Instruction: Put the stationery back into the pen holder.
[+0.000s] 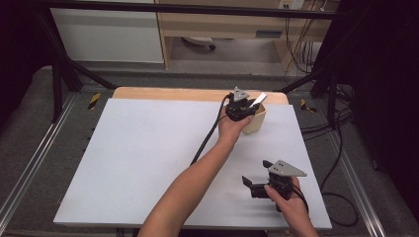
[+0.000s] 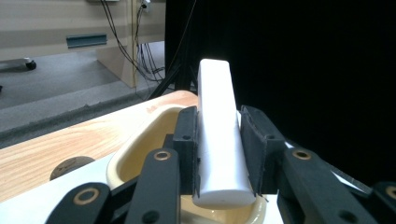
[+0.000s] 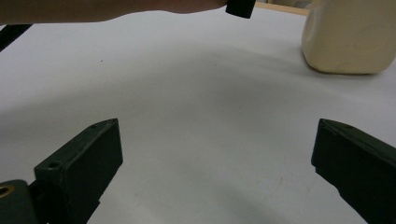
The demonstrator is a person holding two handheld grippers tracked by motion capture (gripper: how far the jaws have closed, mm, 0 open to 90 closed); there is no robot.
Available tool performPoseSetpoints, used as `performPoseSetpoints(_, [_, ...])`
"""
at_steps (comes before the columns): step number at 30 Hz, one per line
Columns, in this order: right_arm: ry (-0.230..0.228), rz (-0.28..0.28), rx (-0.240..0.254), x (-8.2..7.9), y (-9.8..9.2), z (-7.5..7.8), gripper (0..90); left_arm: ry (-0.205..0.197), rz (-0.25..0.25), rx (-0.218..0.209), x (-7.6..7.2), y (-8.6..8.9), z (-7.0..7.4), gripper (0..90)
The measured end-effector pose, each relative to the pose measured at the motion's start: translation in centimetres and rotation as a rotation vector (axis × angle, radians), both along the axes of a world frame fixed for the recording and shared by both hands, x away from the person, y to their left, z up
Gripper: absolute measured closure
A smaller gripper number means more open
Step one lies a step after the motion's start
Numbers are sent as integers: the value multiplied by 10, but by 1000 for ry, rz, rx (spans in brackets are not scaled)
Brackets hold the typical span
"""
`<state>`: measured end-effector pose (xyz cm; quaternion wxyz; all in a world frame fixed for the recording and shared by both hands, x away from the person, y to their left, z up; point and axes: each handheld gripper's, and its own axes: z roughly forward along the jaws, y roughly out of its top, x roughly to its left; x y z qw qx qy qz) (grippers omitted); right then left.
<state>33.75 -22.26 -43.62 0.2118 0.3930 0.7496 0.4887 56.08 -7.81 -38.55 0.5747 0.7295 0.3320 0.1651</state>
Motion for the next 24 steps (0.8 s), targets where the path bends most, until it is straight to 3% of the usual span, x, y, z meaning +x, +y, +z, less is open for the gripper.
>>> performPoseSetpoints(5, [2, 2, -2, 0, 1, 0, 24, 30, -23, -17, 0, 1, -2, 676])
performPoseSetpoints(6, [2, 1, -1, 0, 1, 0, 23, 23, -23, -27, -1, 2, 0, 625])
performPoseSetpoints(8, [2, 3, -2, 0, 1, 0, 23, -18, -7, -3, -4, 3, 6, 459])
performPoseSetpoints(10, [4, 5, -3, 0, 2, 0, 23, -50, 7, 17, -7, 6, 12, 377])
performPoseSetpoints(15, [6, 8, -5, -1, 3, 0, 24, -30, 2, -1, -14, 11, 24, 317])
performPoseSetpoints(24, [-2, 9, -9, -1, 4, 1, 24, -41, -1, 27, -26, 21, 39, 216])
